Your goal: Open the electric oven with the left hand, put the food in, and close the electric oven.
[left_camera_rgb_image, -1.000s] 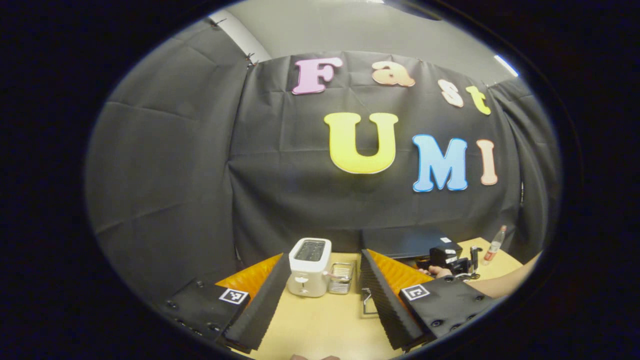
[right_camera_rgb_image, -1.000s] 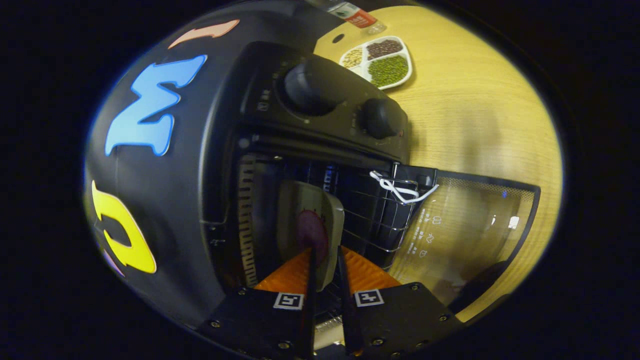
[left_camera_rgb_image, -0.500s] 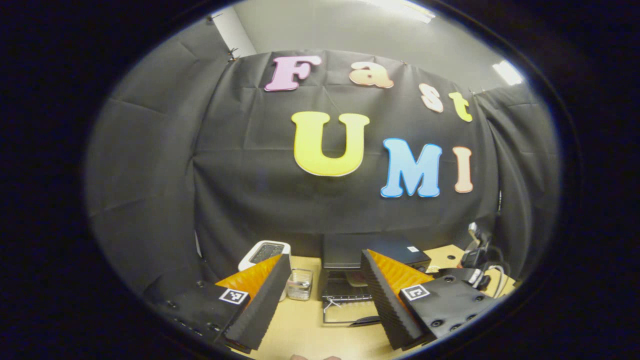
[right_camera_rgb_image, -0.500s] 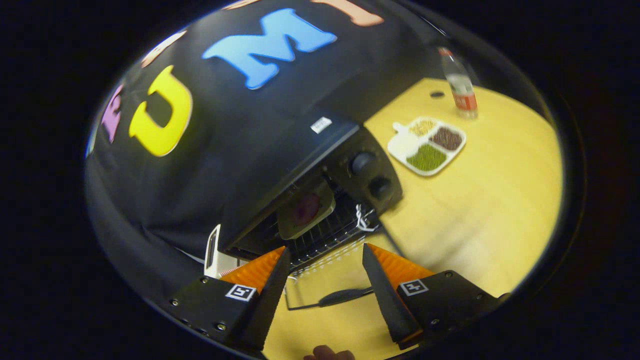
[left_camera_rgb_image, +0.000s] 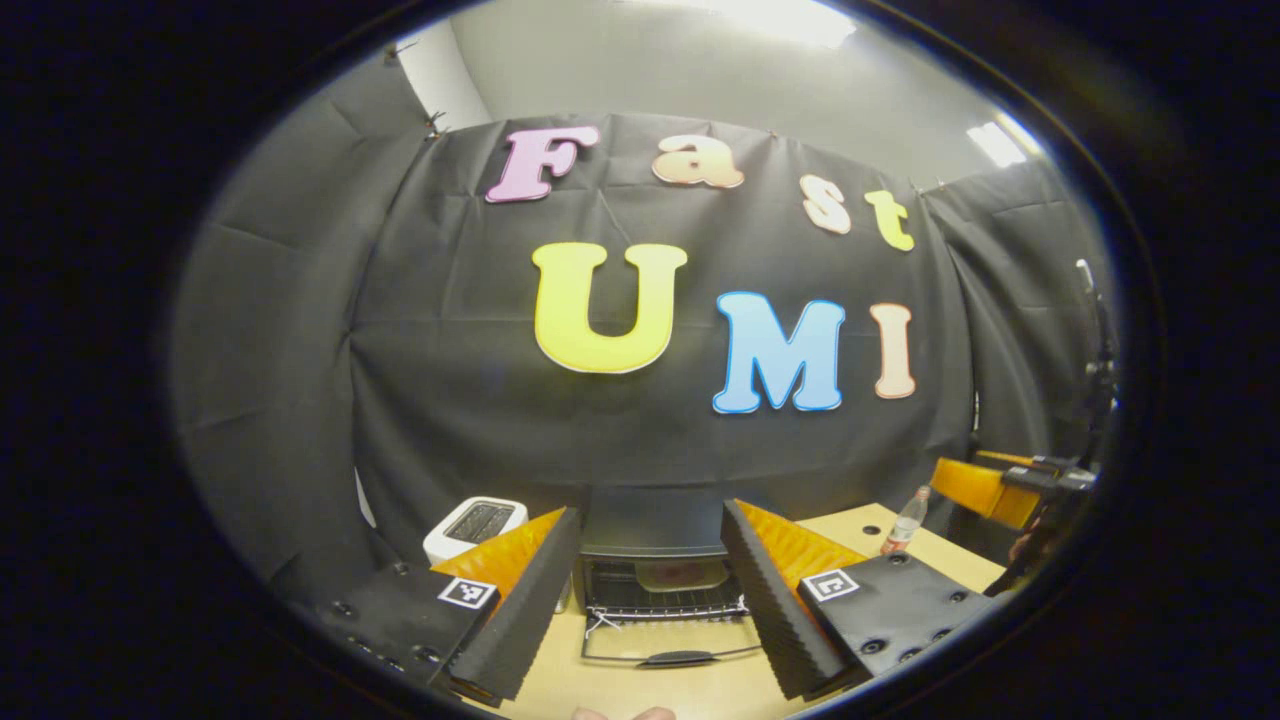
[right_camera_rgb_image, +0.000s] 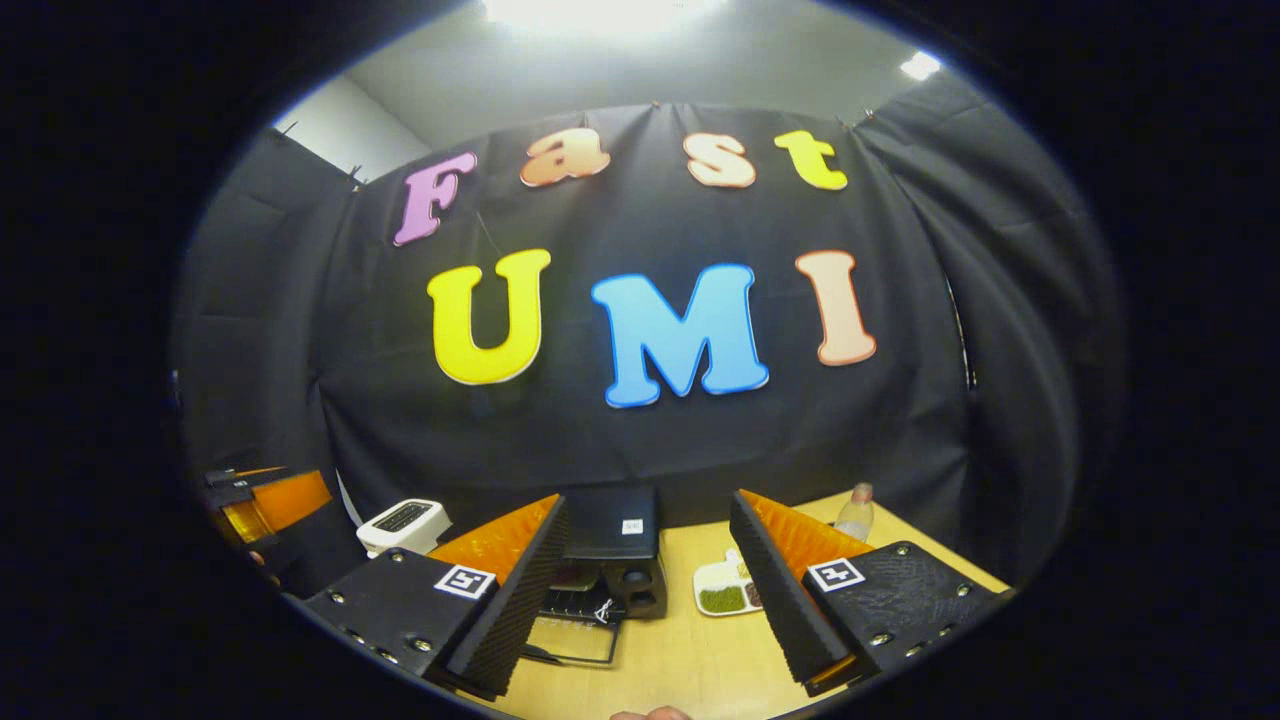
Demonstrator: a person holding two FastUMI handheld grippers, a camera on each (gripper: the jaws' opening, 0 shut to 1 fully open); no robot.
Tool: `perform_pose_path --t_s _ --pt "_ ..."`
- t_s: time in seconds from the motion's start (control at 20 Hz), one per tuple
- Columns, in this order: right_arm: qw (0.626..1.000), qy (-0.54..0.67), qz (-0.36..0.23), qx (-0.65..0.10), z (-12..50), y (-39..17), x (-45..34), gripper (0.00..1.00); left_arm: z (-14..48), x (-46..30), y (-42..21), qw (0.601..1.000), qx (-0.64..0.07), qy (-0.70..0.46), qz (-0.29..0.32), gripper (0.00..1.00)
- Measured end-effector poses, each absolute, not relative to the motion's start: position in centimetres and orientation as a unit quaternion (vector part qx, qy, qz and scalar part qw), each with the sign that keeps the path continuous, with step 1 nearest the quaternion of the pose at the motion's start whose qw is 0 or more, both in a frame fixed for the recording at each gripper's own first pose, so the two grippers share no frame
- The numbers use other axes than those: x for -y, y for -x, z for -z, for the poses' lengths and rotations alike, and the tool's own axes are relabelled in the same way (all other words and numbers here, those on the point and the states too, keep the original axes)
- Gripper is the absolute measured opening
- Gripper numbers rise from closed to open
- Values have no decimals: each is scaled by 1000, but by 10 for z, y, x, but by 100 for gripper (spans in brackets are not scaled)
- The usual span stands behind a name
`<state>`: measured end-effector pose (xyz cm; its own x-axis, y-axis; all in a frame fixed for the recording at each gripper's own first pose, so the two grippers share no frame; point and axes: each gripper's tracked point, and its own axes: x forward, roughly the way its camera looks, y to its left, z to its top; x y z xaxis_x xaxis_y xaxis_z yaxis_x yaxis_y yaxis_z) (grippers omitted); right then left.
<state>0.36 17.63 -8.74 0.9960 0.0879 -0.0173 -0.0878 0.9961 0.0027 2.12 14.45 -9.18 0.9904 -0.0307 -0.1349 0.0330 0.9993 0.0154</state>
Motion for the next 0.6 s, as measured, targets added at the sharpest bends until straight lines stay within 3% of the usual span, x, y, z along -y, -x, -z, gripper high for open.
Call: perform_pose_path --t_s 0.35,0.6 --pt "998 0 -60 27 51 2 -146 98 76 -88 -26 998 -49 -35 16 100" --pt "998 -8 -65 3 60 -15 -125 98 132 -76 -39 990 -134 -31 12 100"
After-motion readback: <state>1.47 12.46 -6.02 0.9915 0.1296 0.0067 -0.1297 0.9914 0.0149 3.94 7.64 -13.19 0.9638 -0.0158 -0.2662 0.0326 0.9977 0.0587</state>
